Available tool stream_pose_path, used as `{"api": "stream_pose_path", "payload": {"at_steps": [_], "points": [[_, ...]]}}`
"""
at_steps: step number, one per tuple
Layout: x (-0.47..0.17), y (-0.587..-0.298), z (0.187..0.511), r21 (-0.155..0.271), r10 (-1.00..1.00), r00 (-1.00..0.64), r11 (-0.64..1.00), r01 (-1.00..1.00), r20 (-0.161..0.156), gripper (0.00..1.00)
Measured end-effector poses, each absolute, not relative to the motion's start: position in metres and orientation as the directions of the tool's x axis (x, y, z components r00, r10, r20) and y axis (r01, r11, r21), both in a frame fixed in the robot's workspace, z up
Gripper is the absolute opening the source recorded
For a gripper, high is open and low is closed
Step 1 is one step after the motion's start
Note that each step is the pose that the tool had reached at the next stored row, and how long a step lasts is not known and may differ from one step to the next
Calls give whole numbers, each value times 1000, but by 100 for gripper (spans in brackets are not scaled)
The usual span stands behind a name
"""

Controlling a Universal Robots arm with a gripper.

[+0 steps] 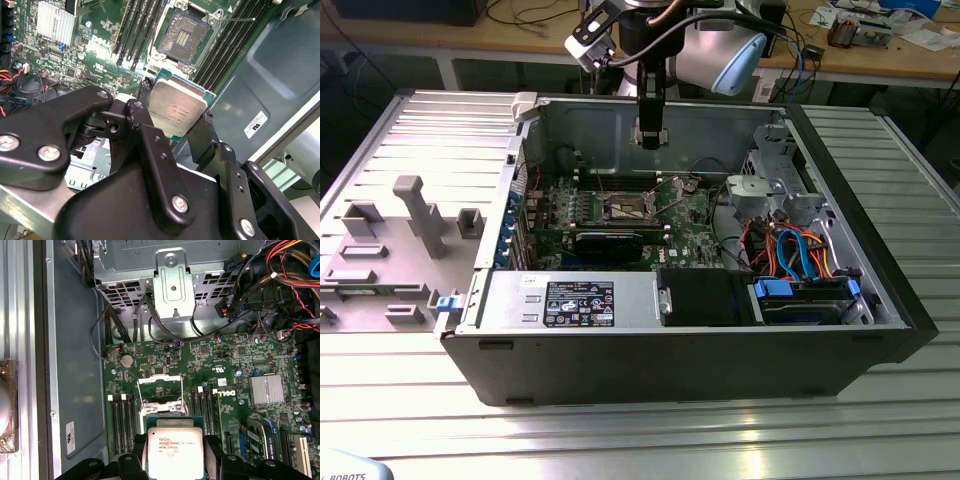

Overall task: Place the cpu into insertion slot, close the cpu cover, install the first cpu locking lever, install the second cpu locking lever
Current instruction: 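Place the cpu into insertion slot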

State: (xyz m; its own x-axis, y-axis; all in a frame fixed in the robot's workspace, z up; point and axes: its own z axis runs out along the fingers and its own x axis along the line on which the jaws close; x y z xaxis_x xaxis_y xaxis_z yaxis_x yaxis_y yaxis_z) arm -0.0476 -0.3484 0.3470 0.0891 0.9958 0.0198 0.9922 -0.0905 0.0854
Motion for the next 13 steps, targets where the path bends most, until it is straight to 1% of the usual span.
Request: {"api": "stream_pose_path", "payload": {"at_steps": [5, 6, 7, 13], "points": [[-48, -348, 347, 85, 996, 89, -90, 992, 19, 54], [-48, -348, 347, 86, 996, 89, -90, 992, 16, 54], [-48, -347, 346, 86, 996, 89, -89, 992, 1, 54], [-48, -347, 346, 87, 996, 89, -88, 992, -8, 54]]}}
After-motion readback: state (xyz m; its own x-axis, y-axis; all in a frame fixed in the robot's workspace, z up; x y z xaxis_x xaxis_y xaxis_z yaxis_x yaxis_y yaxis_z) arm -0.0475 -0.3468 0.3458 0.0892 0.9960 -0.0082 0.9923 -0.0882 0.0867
